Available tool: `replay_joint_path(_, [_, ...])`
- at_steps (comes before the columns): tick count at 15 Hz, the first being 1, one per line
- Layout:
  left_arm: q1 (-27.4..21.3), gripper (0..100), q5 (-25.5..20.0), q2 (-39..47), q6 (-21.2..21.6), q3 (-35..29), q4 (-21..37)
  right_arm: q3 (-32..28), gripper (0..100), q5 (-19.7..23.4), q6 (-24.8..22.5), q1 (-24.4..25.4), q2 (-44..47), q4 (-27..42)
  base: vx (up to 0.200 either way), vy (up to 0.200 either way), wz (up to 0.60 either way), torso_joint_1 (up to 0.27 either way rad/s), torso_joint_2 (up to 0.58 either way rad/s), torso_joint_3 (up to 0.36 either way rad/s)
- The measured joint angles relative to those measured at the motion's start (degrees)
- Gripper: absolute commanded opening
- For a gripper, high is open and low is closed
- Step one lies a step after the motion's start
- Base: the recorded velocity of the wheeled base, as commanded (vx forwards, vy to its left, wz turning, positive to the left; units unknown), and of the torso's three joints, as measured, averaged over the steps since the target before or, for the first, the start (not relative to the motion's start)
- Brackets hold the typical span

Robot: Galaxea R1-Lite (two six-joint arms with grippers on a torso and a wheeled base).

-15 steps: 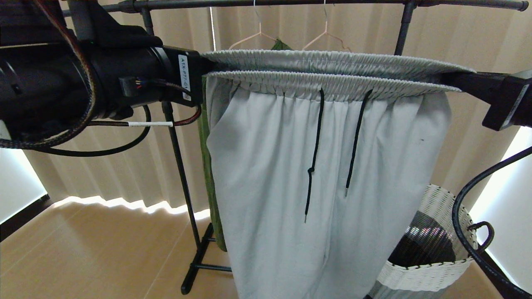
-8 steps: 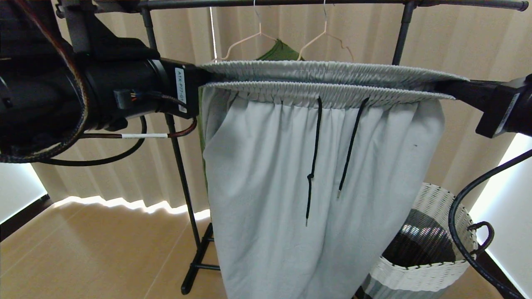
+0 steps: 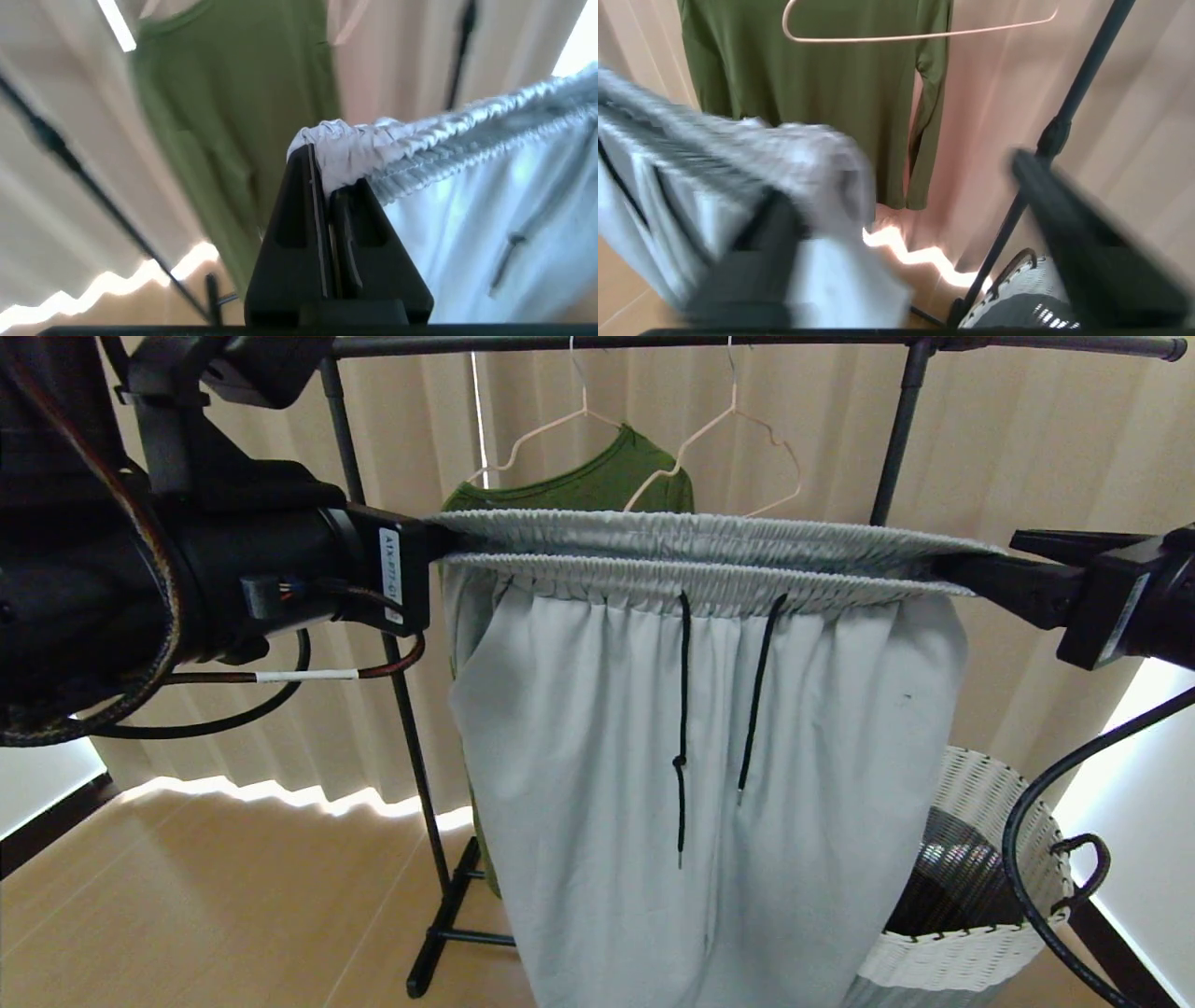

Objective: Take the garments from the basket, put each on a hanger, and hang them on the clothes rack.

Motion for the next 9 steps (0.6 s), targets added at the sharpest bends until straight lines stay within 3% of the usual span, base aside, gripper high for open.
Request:
replay_joint_path(4, [2.1,0,1.9,0.5,0.2,0.4,-0.2,1.4,100,0.5,0.2,0.0,-0.7,-0.8,0.000,0.000,0.00,0.000,0.00,0.000])
replay_joint_path(9, [5.0,0,4.6,1.4,0.7,0.4,-0.5,2.7,100,7.5,0.2,0.0,-3.4,-0.7,0.000,0.000,0.00,0.000,0.00,0.000])
